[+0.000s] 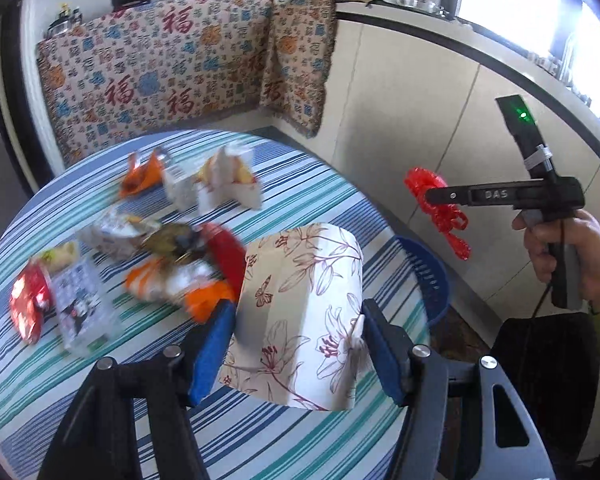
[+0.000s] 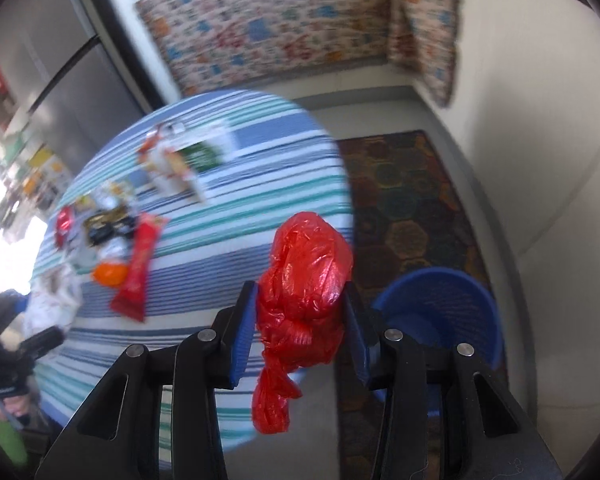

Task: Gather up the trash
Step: 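Carry the red mesh bag and floral pack over the blue wastebasket with both tools, then open both tools to drop the items into the blue wastebasket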

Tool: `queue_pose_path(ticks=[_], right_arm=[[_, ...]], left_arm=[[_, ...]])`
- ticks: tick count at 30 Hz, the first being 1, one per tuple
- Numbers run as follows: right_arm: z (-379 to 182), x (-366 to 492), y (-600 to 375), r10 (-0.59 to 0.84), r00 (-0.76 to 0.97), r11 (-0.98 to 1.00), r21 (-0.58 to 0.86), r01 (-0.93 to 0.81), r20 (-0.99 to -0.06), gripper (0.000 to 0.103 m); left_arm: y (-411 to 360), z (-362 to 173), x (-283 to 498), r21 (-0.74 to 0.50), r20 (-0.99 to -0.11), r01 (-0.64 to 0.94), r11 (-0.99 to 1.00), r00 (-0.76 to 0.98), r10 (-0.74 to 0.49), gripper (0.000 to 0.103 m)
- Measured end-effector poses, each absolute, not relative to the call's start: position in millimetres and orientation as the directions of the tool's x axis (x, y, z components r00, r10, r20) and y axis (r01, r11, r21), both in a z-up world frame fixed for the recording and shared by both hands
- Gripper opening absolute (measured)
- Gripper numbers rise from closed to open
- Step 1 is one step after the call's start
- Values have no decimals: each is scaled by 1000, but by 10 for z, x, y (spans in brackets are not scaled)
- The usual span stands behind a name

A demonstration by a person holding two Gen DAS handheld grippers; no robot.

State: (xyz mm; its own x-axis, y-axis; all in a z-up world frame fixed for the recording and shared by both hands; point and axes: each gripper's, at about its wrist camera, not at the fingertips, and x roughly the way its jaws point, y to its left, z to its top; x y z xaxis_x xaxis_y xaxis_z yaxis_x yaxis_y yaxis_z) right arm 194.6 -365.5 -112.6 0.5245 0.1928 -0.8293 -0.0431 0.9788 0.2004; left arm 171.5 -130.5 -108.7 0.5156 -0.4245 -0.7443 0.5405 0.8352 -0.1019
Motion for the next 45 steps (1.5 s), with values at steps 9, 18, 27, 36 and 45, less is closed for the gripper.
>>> queue_pose_path(ticks=[9,18,27,36,45], right_arm=[[-1443,1967,-4819,70,476,971,170,170,-876,43],[-1918,2072,-5431,81,434,942,211,260,-897,43],[-2049,2119,-5596,95,425,930,232,285,-900,44],[-2058,2120,-5675,101,443,918,256,304,-891,56],[-1781,2017,-5683,48,529,923,240,302,-848,65]], left_arm=[[-3164,-1359,2094,-205,-764,629,749,376,-525,66],[-4070,-2246,2601,-265,-820,603,753,270,-504,66],[-4238,-2615,2787,-261,-837,597,759,251,-486,69],[-4287,-2663,2826,-286,-830,605,743,232,-508,75],[-3919,-2113,2491,-248,-771,635,731,328,-546,75]])
